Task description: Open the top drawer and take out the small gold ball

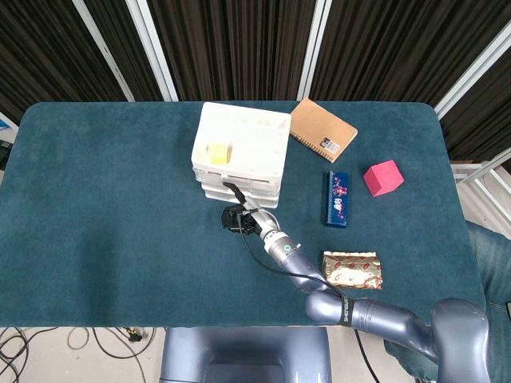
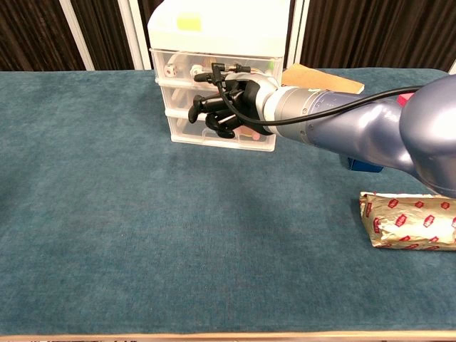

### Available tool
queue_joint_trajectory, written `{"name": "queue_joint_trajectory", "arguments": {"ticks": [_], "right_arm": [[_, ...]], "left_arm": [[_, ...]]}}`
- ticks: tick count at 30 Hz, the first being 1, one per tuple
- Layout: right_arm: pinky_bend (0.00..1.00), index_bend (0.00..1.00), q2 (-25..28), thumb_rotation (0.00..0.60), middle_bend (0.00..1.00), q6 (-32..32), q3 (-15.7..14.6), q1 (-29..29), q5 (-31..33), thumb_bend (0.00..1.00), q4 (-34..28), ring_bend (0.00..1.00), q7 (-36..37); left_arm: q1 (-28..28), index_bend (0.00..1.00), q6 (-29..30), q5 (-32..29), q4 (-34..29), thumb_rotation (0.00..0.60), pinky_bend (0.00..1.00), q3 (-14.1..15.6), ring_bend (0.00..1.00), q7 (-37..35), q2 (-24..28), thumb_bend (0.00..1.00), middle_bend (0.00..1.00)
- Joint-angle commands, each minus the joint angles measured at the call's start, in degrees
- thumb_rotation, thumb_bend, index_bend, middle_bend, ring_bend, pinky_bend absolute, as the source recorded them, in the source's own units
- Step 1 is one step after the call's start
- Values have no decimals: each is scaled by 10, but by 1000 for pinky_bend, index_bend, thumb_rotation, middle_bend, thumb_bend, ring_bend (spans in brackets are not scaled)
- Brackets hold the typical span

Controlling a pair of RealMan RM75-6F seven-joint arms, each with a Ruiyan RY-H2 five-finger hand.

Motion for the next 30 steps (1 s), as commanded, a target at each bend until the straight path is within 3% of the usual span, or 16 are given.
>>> {"name": "queue_joint_trajectory", "arguments": {"ticks": [1, 30], "right_arm": [[873, 30, 0, 600, 646, 0, -2, 0, -1, 713, -1, 781, 0], [873, 32, 8, 600, 643, -3, -10, -3, -19, 713, -17, 781, 17]], "left_arm": [[0, 122, 0, -1, 0, 600, 0, 0, 0, 0, 0, 231, 0], [0, 122, -2, -3, -1, 600, 0, 0, 0, 3, 0, 231, 0]]}}
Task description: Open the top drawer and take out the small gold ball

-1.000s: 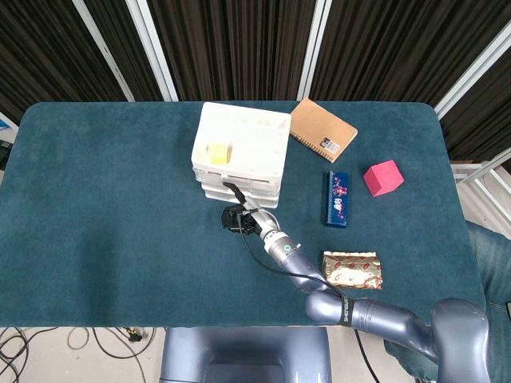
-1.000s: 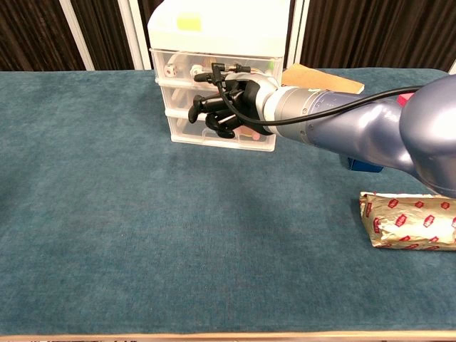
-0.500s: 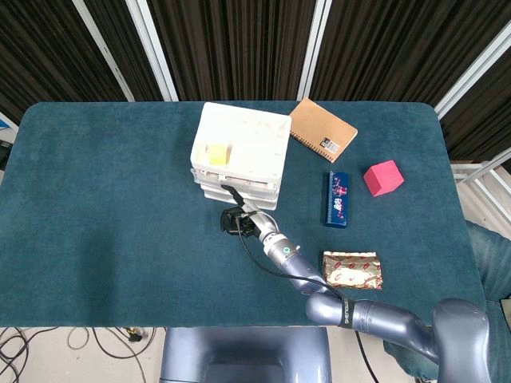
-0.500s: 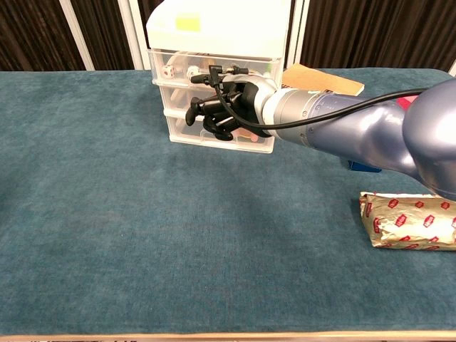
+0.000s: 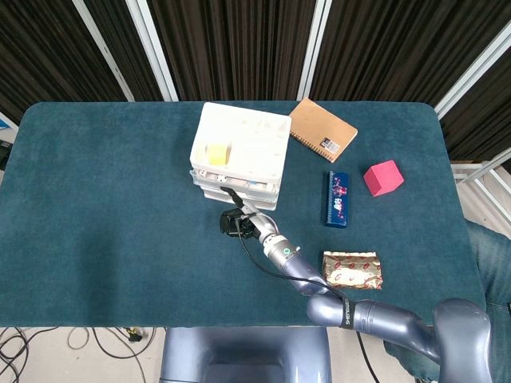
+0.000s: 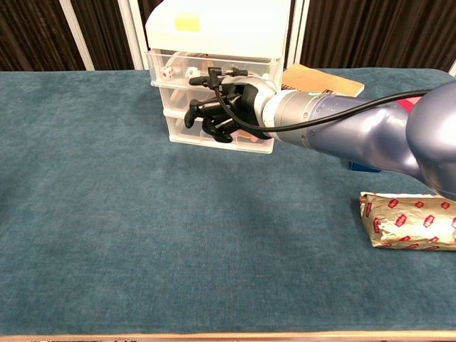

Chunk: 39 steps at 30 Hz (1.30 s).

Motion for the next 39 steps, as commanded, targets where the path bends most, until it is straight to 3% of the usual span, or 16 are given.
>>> {"name": "queue_joint_trajectory", "arguments": {"ticks": [1, 39], "right_arm": [[873, 32, 1, 600, 642, 0, 0, 0, -3, 713, -2, 781, 2], [874, 36, 7, 600, 642, 7, -12, -4, -10, 712, -22, 780, 3]], "left_arm": [[0, 122, 0, 0, -1, 600, 0, 0, 0, 0, 0, 230, 0], [0, 122, -2, -3, -3, 600, 0, 0, 0, 4, 1, 230, 0]]}}
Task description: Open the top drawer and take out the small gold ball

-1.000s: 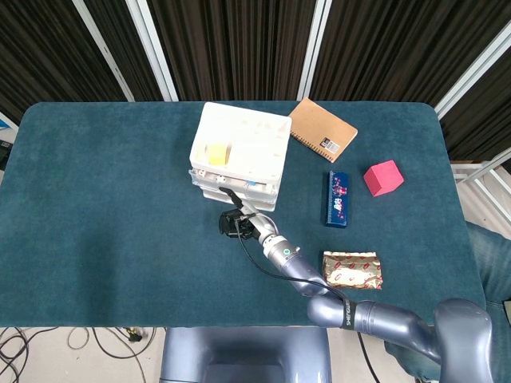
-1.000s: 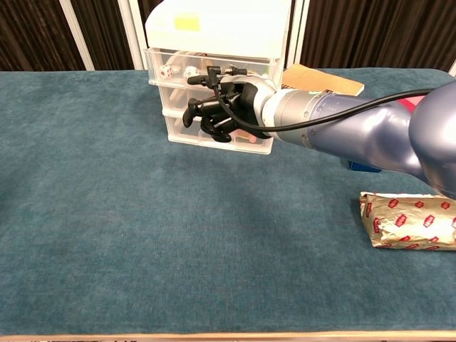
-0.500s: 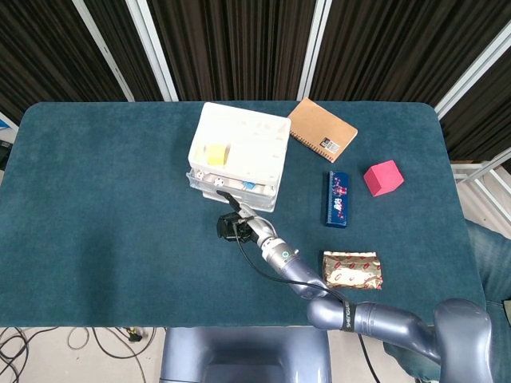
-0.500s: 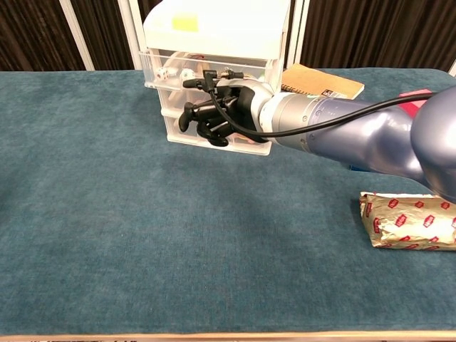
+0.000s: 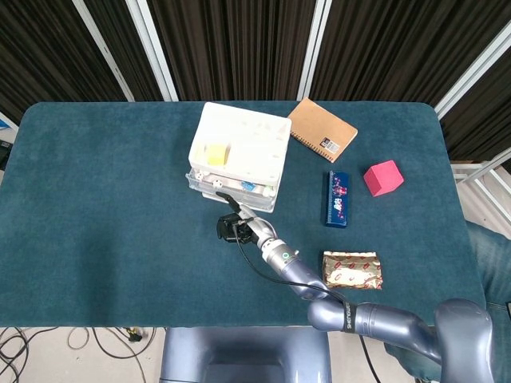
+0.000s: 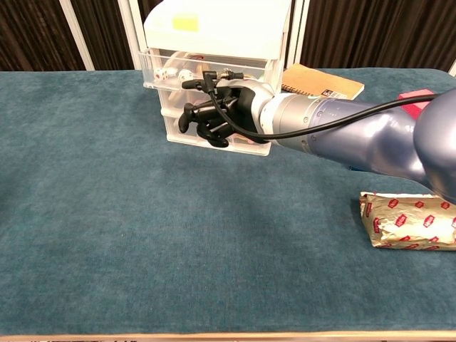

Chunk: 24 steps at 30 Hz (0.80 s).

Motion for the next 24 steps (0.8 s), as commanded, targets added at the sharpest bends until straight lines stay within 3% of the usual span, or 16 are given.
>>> {"name": "queue_joint_trajectory", "arguments": {"ticks": [1, 24], "right_arm": [[874, 36, 1, 600, 642, 1, -1, -1, 0, 712, -2, 780, -1], [873, 37, 0, 600, 645, 29, -7, -5, 29, 712, -14, 781, -28]], "left_arm": [[0, 122, 0, 0, 0, 600, 0, 0, 0, 0, 0, 230, 0], [0, 125, -1, 1, -1, 600, 0, 0, 0, 1, 1, 230, 0]]}}
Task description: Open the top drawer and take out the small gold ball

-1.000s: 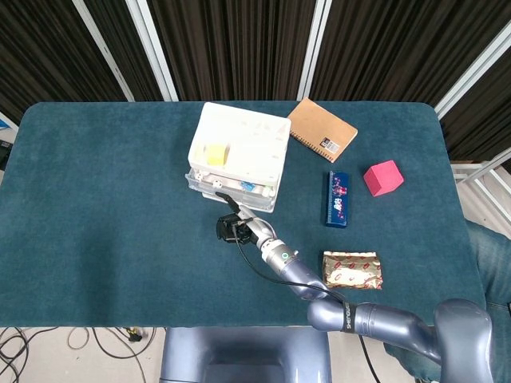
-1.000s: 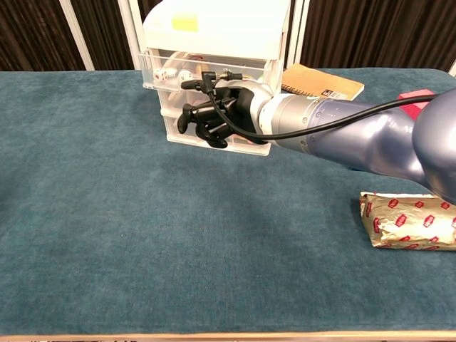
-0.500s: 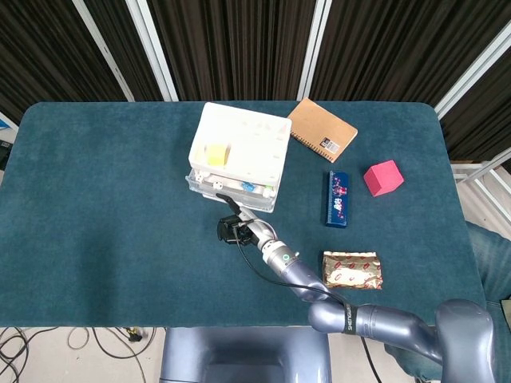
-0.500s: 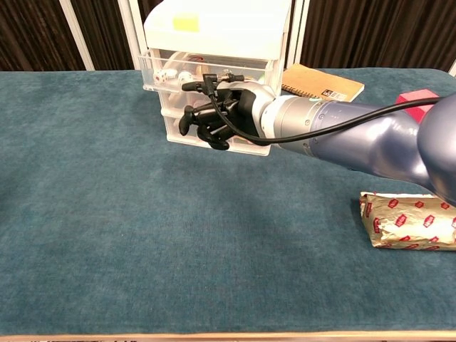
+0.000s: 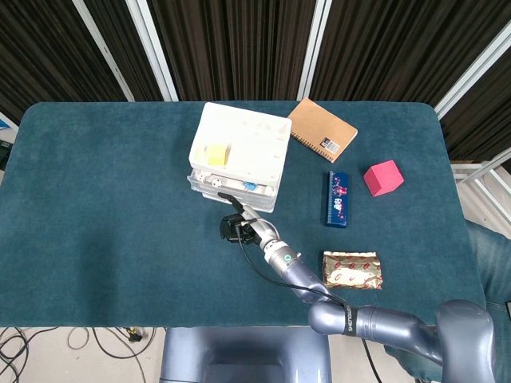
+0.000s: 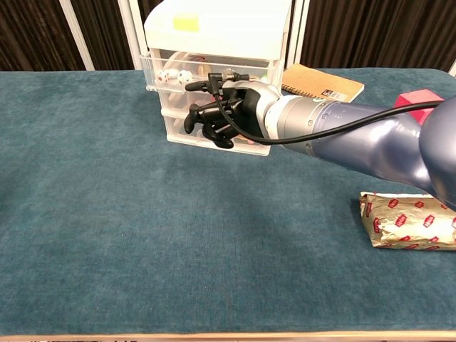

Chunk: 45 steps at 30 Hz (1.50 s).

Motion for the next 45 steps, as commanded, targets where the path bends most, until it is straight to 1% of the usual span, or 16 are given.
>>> {"name": "queue_joint_trajectory", "arguments": {"ticks": [1, 14, 18, 21, 24, 27, 34, 37, 40, 45], "right_arm": [[873, 37, -1, 600, 645, 1, 0, 1, 4, 712, 1, 781, -3], [873, 38, 15, 600, 645, 13, -6, -11, 3, 712, -35, 781, -15], [873, 44, 25, 600, 645, 18, -11, -18, 4, 713, -52, 781, -21], [875, 52, 42, 600, 646, 22, -17, -25, 2, 712, -74, 781, -31], [886, 60, 69, 600, 648, 33, -19, -32, 5, 712, -103, 785, -52], [911, 61, 109, 600, 651, 41, -23, -36, 10, 713, -144, 797, -85], [911, 76, 203, 600, 654, 36, -29, -16, 73, 711, -232, 797, -167], [911, 80, 236, 600, 655, 28, -29, 1, 105, 709, -254, 796, -192], [912, 89, 263, 600, 662, 13, -31, 20, 132, 710, -262, 796, -213], [912, 114, 314, 600, 670, -24, -46, 72, 193, 703, -259, 796, -256]], "left_arm": [[0, 126, 0, 1, 0, 600, 0, 0, 0, -1, 0, 231, 0], [0, 126, 0, 1, 0, 600, 0, 1, 0, -1, 0, 230, 0], [0, 126, -1, 2, -1, 600, 0, 1, 0, 0, 0, 230, 0], [0, 126, 0, 3, -2, 600, 0, 1, 0, 0, 0, 230, 0], [0, 126, 0, 3, -2, 600, 0, 1, 0, 0, 0, 230, 0], [-1, 126, -2, 3, -2, 600, 0, 2, 0, 1, 0, 230, 0], [0, 126, -1, 4, -5, 600, 0, 2, 0, 4, 0, 230, 0], [0, 126, -1, 4, -6, 600, 0, 3, 0, 5, 0, 230, 0], [-1, 126, -3, 2, -6, 600, 0, 3, 0, 5, 0, 230, 0], [-1, 126, -3, 1, -5, 600, 0, 2, 0, 3, 0, 231, 0]]}}
